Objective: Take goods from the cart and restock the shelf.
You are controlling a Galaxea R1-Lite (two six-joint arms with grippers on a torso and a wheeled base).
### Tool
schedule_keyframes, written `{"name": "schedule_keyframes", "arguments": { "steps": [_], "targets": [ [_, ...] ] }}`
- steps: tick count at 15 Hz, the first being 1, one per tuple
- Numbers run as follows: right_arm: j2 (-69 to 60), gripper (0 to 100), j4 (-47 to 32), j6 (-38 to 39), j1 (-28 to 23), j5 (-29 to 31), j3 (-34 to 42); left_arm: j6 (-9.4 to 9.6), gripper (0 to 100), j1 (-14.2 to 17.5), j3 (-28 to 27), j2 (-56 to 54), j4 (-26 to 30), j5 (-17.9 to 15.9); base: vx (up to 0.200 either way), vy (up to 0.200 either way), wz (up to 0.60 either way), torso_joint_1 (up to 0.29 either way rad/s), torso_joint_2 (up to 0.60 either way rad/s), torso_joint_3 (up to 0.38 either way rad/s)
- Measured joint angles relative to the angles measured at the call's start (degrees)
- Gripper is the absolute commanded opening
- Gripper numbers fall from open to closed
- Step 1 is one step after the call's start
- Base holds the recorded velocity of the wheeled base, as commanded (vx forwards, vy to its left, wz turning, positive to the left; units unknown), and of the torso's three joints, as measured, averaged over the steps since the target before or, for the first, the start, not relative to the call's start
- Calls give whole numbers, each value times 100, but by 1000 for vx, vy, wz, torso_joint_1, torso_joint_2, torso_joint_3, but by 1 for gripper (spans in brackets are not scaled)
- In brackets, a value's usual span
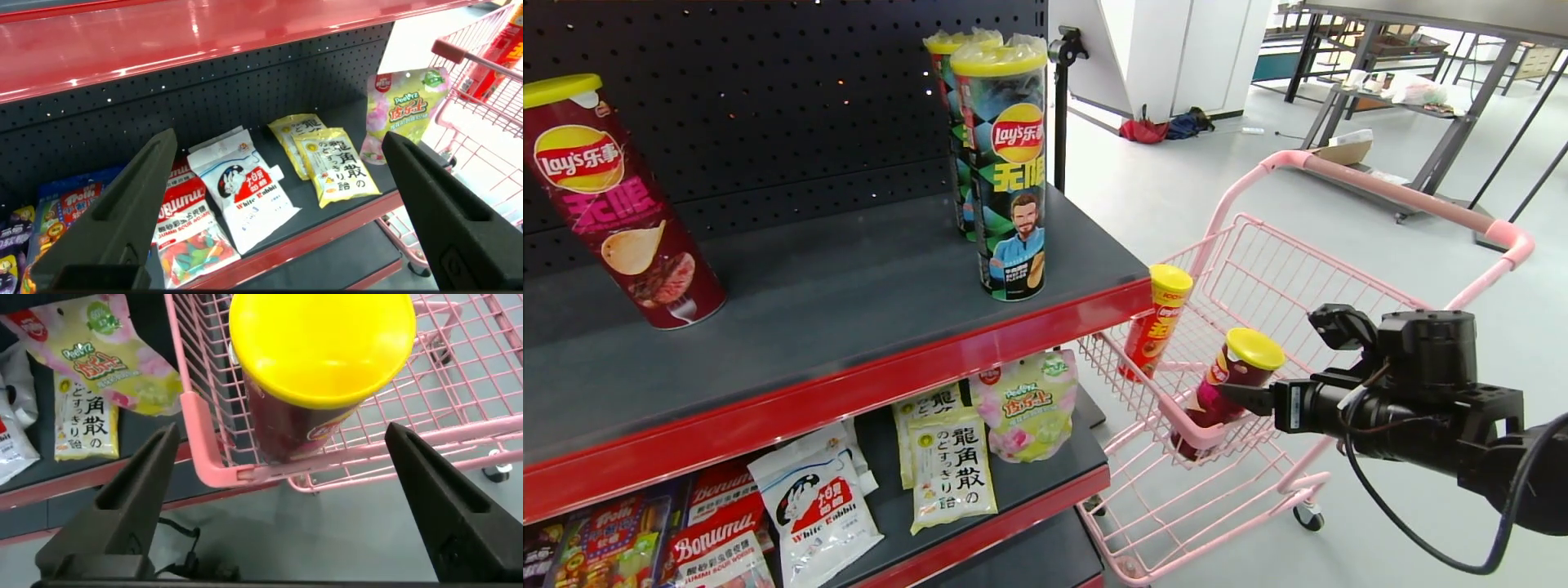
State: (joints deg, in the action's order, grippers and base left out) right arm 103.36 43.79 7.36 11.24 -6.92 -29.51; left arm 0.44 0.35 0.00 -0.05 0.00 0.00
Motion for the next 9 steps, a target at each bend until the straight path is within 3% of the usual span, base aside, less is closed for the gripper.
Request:
{"name": "schedule_keyframes", "arguments": {
  "steps": [9],
  "targets": [
    [736,100,285,7,6,50,-513,0,100,-2,0,0,0,0,0,0,0,0,0,0]
  ]
}}
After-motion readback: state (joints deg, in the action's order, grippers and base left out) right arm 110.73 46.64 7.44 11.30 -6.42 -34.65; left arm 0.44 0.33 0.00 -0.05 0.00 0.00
